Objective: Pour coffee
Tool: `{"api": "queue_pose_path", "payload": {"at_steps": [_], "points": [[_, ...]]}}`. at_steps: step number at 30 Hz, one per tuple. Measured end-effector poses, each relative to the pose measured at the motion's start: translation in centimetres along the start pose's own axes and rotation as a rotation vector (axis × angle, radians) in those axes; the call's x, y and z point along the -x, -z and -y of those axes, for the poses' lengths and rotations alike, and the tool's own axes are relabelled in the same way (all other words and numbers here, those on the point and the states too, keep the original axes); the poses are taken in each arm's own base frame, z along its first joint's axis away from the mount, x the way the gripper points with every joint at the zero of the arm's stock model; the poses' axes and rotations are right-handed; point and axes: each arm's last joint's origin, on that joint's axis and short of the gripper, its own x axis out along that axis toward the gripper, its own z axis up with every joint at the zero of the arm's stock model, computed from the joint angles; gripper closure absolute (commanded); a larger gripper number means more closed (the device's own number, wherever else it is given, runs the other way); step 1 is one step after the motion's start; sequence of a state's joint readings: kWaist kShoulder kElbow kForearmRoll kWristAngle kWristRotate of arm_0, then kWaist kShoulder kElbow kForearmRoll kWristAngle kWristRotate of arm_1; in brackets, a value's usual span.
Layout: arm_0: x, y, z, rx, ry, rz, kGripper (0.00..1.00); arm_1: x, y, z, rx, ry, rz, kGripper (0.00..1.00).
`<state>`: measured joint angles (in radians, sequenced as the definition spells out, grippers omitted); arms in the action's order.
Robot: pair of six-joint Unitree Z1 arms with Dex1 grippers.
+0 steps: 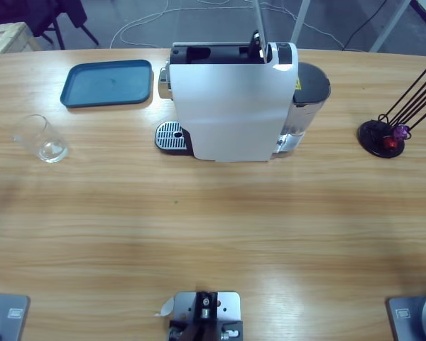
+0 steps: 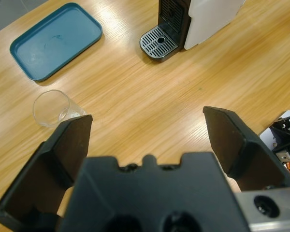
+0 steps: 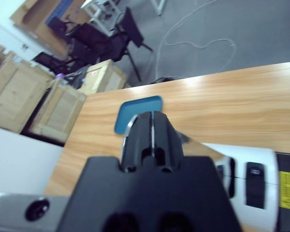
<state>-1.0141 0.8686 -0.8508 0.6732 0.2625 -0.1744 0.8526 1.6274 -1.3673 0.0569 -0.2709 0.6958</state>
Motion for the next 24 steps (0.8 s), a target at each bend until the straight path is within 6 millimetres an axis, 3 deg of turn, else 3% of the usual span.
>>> {"api": "queue_pose_path", "payload": {"at_steps": [12, 15, 24], "points": [[0.7, 0.7, -0.3, -0.002, -0.001, -0.008, 0.000, -6.0, 4.4, -0.1, 0.029, -0.064, -0.126, 1.000], [0.7, 0.7, -0.3, -0.002, -0.001, -0.008, 0.000, -7.3, 6.8, -0.4, 0.068, -0.065, -0.187, 1.000], [0.7, 0.8, -0.3, 0.002, -0.003, -0.016, 0.000, -7.7, 9.6, -1.1, 0.127, -0.019, -0.294, 1.000]]}}
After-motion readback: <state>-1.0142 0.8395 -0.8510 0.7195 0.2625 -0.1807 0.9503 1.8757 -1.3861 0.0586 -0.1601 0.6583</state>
